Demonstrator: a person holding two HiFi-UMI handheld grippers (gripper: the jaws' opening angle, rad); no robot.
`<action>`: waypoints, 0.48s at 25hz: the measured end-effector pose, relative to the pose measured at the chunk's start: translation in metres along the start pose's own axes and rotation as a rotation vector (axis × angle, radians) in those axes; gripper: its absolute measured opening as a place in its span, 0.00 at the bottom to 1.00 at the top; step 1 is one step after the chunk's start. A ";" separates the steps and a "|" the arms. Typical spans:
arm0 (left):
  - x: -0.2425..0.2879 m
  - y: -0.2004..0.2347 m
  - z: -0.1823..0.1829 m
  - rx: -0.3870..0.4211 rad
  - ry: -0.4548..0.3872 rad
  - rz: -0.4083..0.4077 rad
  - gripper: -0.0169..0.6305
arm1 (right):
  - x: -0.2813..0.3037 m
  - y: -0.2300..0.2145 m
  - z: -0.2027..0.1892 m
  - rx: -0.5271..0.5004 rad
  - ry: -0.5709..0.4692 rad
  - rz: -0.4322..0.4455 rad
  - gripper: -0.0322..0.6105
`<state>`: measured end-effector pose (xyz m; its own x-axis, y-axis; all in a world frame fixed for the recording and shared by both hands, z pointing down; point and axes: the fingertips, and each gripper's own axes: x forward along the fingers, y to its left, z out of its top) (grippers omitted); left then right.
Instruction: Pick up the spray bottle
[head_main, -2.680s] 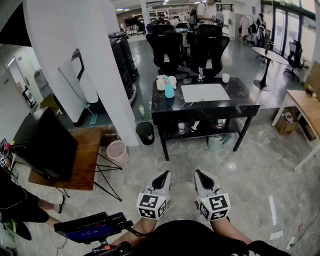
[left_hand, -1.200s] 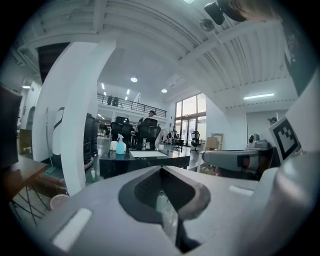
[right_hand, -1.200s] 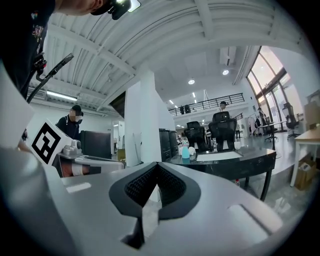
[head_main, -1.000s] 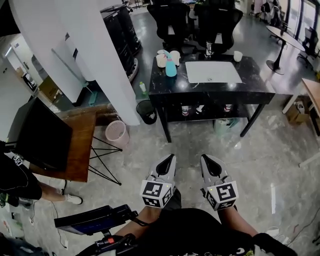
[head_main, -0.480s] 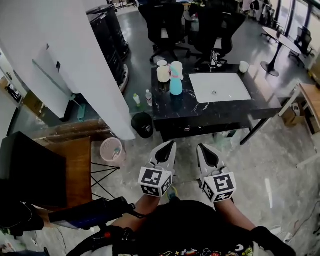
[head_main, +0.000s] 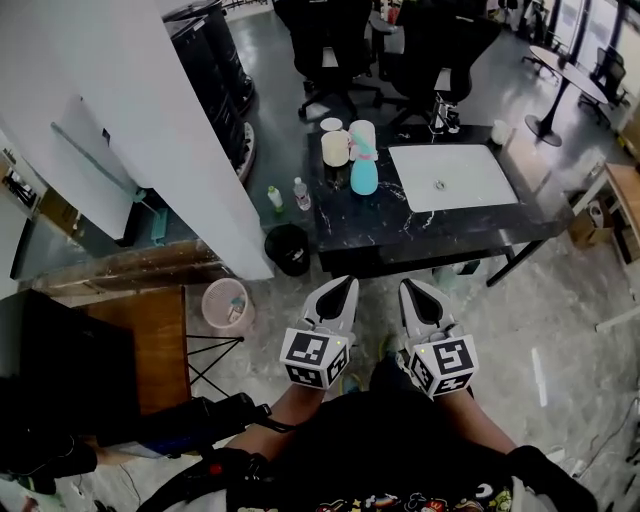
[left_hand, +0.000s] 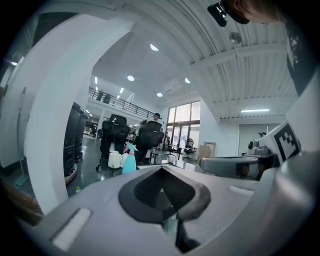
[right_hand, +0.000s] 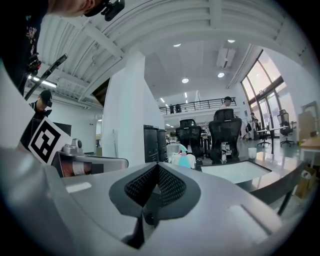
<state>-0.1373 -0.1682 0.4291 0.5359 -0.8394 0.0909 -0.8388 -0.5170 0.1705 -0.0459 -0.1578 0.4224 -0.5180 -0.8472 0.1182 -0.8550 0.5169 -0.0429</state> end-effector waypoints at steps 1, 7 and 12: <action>0.002 0.006 0.001 0.001 -0.001 0.005 0.03 | 0.007 -0.001 0.000 0.002 0.003 0.001 0.09; 0.024 0.035 0.003 0.004 -0.002 0.042 0.03 | 0.049 -0.017 -0.002 0.010 -0.002 0.028 0.09; 0.065 0.060 0.012 0.018 0.001 0.057 0.03 | 0.092 -0.040 0.001 0.012 0.001 0.057 0.09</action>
<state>-0.1540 -0.2559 0.4332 0.4873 -0.8673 0.1014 -0.8695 -0.4713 0.1478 -0.0593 -0.2567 0.4340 -0.5663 -0.8160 0.1157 -0.8241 0.5631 -0.0617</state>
